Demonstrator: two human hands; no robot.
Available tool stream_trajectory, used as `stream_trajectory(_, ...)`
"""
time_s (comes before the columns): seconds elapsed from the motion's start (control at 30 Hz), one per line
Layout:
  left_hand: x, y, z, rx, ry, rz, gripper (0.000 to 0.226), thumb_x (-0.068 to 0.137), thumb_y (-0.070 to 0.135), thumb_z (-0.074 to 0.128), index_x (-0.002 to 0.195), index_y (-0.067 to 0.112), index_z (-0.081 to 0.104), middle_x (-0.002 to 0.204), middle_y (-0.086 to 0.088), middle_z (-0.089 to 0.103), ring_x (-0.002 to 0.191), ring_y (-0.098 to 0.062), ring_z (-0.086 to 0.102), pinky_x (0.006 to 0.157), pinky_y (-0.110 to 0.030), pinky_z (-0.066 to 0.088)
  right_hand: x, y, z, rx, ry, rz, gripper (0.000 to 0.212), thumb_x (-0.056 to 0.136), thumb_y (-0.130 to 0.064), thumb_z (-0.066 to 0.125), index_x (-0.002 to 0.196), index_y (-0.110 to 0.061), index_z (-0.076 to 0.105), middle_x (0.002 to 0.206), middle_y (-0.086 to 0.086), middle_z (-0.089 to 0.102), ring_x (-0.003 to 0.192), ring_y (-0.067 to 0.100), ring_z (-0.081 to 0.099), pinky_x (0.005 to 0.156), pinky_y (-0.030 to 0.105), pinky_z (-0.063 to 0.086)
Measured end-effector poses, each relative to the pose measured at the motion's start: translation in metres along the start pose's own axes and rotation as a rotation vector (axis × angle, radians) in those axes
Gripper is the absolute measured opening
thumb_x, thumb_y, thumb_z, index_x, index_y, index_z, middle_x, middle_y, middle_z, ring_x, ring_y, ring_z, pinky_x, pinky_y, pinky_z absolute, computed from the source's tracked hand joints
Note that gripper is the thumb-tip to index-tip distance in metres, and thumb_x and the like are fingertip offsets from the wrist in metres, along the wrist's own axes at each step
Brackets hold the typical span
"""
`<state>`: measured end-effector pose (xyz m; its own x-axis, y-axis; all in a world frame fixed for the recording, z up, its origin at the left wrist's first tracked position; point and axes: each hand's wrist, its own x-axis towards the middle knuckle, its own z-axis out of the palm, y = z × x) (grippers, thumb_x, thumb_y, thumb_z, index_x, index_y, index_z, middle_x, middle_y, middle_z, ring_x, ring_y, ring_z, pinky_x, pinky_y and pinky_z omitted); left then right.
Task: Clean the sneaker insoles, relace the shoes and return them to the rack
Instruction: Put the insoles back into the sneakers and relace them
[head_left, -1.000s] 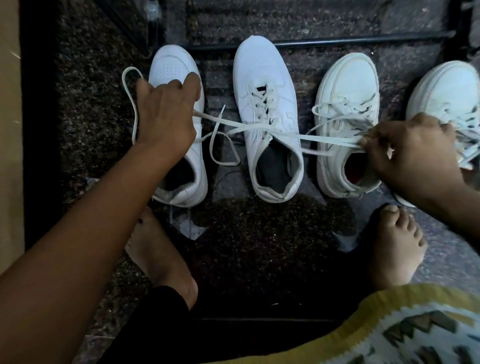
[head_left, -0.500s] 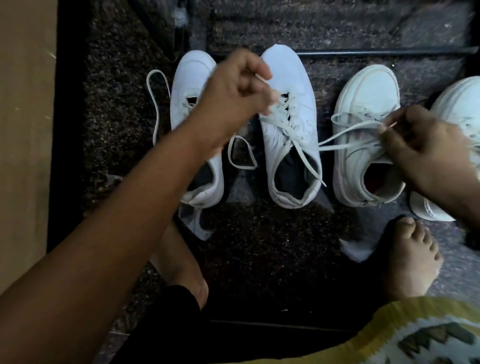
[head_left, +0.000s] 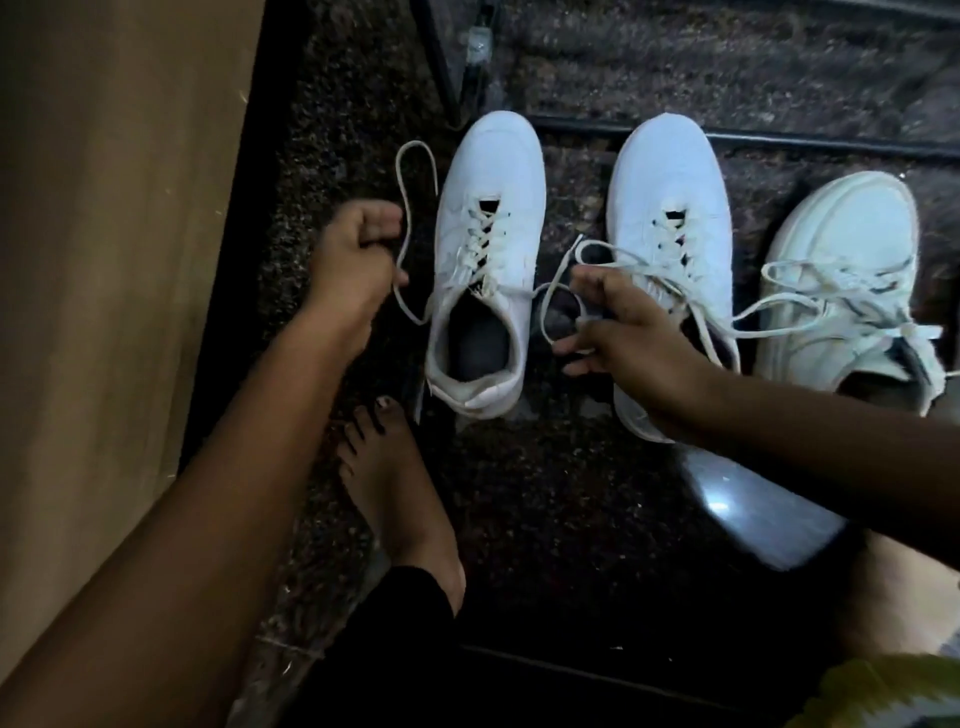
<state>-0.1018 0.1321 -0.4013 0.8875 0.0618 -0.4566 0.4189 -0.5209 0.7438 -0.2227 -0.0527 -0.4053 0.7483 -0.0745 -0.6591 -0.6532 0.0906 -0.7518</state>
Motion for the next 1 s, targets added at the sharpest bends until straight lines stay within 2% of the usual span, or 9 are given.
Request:
stream_trajectory(0.1, -0.007, -0.027, -0.005, 0.221, -0.31, -0.08, 0.061, 0.077, -0.022, 0.033, 0.127, 0.01, 0.048, 0.121, -0.003, 0.054, 0.056, -0.009, 0.052, 0.036, -0.01, 0.034, 0.033, 0.008, 0.007, -0.055, -0.028, 0.082, 0.06, 0.09, 0.01, 0.039, 0.14, -0.022, 0.04, 0.129, -0.002, 0.045, 0.073, 0.013, 0.058, 0.063, 0.027, 0.051)
stream_trajectory(0.2, -0.016, -0.044, -0.002, 0.197, -0.469, -0.095, 0.053, 0.085, -0.018, 0.036, 0.129, 0.012, 0.044, 0.108, -0.005, 0.056, 0.068, -0.009, 0.052, 0.043, -0.011, 0.042, 0.05, 0.011, 0.009, -0.181, -0.09, 0.099, 0.068, 0.085, 0.016, 0.044, 0.138, -0.026, 0.043, 0.119, 0.007, 0.054, 0.076, 0.015, 0.058, 0.065, 0.029, 0.051)
stream_trajectory(0.33, -0.013, -0.056, -0.005, 0.391, -0.402, 0.071, 0.028, 0.08, 0.018, 0.05, 0.107, 0.017, 0.057, 0.098, -0.012, 0.066, 0.086, -0.026, 0.062, 0.076, -0.035, 0.053, 0.053, 0.012, 0.014, -0.221, -0.103, 0.061, 0.048, 0.086, 0.008, 0.052, 0.129, -0.013, 0.047, 0.093, 0.003, 0.058, 0.073, 0.016, 0.054, 0.064, 0.032, 0.046)
stream_trajectory(0.47, -0.004, -0.049, -0.022, 0.528, -0.461, 0.098, 0.014, 0.086, 0.027, 0.059, 0.081, 0.014, 0.062, 0.07, -0.008, 0.06, 0.067, -0.024, 0.057, 0.071, -0.039, 0.05, 0.038, -0.004, 0.003, -0.397, -0.117, 0.04, 0.006, 0.09, -0.012, 0.059, 0.095, -0.011, 0.056, 0.068, 0.004, 0.058, 0.06, 0.018, 0.054, 0.056, 0.029, 0.046)
stream_trajectory(0.57, -0.003, -0.033, -0.044, 0.526, -0.441, 0.163, 0.03, 0.077, 0.047, 0.063, 0.065, 0.02, 0.062, 0.058, 0.004, 0.054, 0.059, -0.011, 0.046, 0.072, -0.035, 0.041, 0.017, -0.026, -0.018, -0.56, -0.114, -0.16, 0.026, 0.09, -0.023, 0.061, 0.072, -0.004, 0.059, 0.061, 0.006, 0.056, 0.054, 0.013, 0.049, 0.056, 0.026, 0.039)
stream_trajectory(0.67, -0.008, -0.001, -0.068, 0.494, -0.394, 0.226, 0.044, 0.068, 0.067, 0.055, 0.069, 0.025, 0.066, 0.056, 0.01, 0.055, 0.057, -0.004, 0.044, 0.095, -0.055, 0.039, -0.003, -0.051, -0.033, -0.521, -0.064, -0.295, 0.045, 0.09, -0.033, 0.06, 0.063, 0.002, 0.051, 0.05, -0.001, 0.041, 0.048, 0.006, 0.036, 0.05, 0.02, 0.031)
stream_trajectory(0.8, -0.022, 0.038, -0.073, 0.339, -0.37, 0.356, 0.033, 0.085, 0.04, 0.064, 0.066, 0.015, 0.058, 0.045, 0.014, 0.051, 0.044, 0.003, 0.041, 0.05, -0.009, 0.033, -0.015, -0.078, -0.034, -0.525, 0.056, -0.641, 0.041, 0.088, -0.038, 0.05, 0.061, -0.008, 0.053, 0.073, 0.013, 0.057, 0.072, 0.022, 0.052, 0.073, 0.031, 0.039)
stream_trajectory(0.87, -0.025, 0.061, -0.075, 0.354, -0.312, 0.45, 0.024, 0.089, 0.031, 0.062, 0.069, 0.017, 0.058, 0.054, 0.019, 0.056, 0.054, 0.008, 0.049, 0.053, -0.005, 0.032, -0.016, -0.088, -0.03, -0.625, 0.174, -0.747, 0.031, 0.092, -0.036, 0.05, 0.07, -0.016, 0.055, 0.083, -0.006, 0.05, 0.088, 0.01, 0.046, 0.086, 0.031, 0.034)
stream_trajectory(1.0, -0.014, 0.018, -0.059, 0.677, -0.139, 0.612, 0.025, 0.083, 0.05, 0.052, 0.09, 0.027, 0.061, 0.093, -0.003, 0.05, 0.093, -0.022, 0.052, 0.072, -0.03, 0.04, -0.014, -0.106, -0.024, -0.973, 0.341, -0.843, 0.034, 0.094, -0.044, 0.049, 0.091, -0.014, 0.065, 0.067, -0.007, 0.041, 0.072, 0.016, 0.045, 0.064, 0.029, 0.034)
